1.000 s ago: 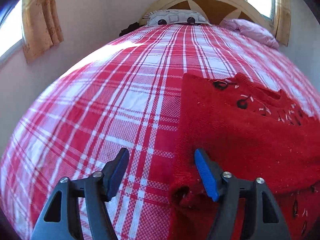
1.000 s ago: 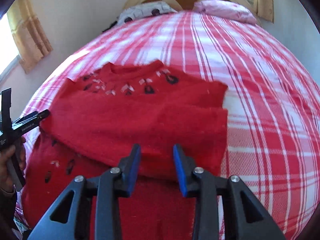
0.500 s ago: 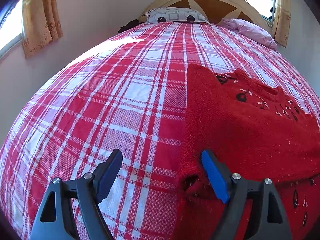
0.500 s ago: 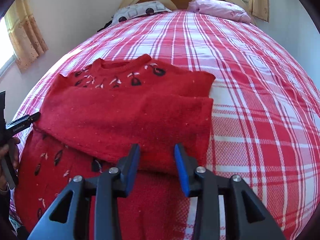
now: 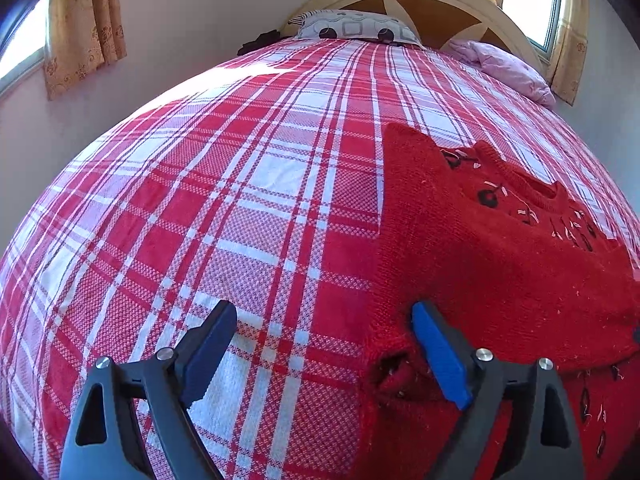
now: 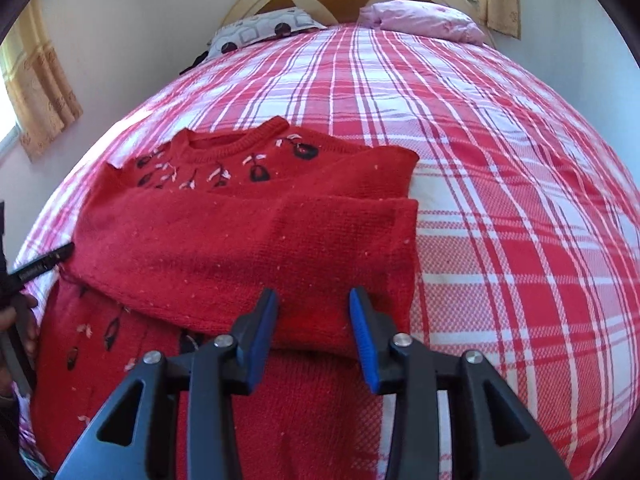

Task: Fold small clothes
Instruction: 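Press and smooth the folded side with the open right gripper, then move both grippers down to the sweater hem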

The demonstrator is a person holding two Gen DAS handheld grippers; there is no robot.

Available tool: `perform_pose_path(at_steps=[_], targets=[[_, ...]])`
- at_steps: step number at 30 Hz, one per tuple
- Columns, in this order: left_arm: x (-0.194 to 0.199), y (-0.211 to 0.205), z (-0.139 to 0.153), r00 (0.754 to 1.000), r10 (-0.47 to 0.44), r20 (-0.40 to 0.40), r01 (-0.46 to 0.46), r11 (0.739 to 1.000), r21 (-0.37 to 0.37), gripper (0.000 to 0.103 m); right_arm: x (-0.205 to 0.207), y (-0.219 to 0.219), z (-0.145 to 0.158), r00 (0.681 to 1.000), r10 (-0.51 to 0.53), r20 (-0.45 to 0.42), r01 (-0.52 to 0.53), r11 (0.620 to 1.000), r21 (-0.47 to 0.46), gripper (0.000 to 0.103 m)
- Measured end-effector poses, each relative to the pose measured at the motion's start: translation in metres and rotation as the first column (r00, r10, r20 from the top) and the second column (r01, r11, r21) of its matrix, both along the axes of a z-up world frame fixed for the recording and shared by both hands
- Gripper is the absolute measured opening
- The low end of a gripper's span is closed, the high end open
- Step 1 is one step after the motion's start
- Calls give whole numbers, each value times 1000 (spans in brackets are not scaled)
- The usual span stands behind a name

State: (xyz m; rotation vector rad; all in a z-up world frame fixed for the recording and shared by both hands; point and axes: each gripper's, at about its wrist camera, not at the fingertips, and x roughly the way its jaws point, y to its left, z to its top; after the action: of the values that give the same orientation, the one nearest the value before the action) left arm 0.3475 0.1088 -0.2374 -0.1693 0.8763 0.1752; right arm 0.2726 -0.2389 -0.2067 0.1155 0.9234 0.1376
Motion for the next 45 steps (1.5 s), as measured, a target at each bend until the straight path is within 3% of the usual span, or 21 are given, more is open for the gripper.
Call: perform_pose_path(at_steps=[3,11,15,18,21,27,31,35,41,45], targets=[[4,7,-5,1000,20,-15,-20,999,-33,101,-1,2,-5,1000,21,3,-21,999,-33,40],[3,10,-3,1000,-5,-21,4,999,-46,101,4,9,-5,1000,5,-16,-6,997,-77,43],[-9,13,2,1000,-16,9,17,999,-49,101,-7,9,-2,1000,12,8,-11,997,-82,44],[-23,12,16,998,-6,65,6,1000,-4,101,-18,6,5,999,11,32,-9,998,-58,44],[-34,9,26,996,-8,89,7,1000,10,101,-27,9,10,999,21,43,-18,997,-76,52],[-54,4,37,992,-8,126,13,999,-37,101,-43,13,10,998,31,50,-28,997,-65,52],[-65,-6,38,994,-55,95,64,994,-85,101,-54,9,8,999,17,41,-15,999,-47,52],[-75,-18,36,993,-102,51,107,991,-85,101,-64,5,6,999,8,31,-7,1000,-30,52],[-89,-20,27,995,-100,18,101,992,-78,101,-80,2,2,1000,-3,22,3,1000,-12,52],[-109,-21,26,993,-115,31,116,991,-65,101,-99,4,1,1000,9,19,-9,1000,-10,52]])
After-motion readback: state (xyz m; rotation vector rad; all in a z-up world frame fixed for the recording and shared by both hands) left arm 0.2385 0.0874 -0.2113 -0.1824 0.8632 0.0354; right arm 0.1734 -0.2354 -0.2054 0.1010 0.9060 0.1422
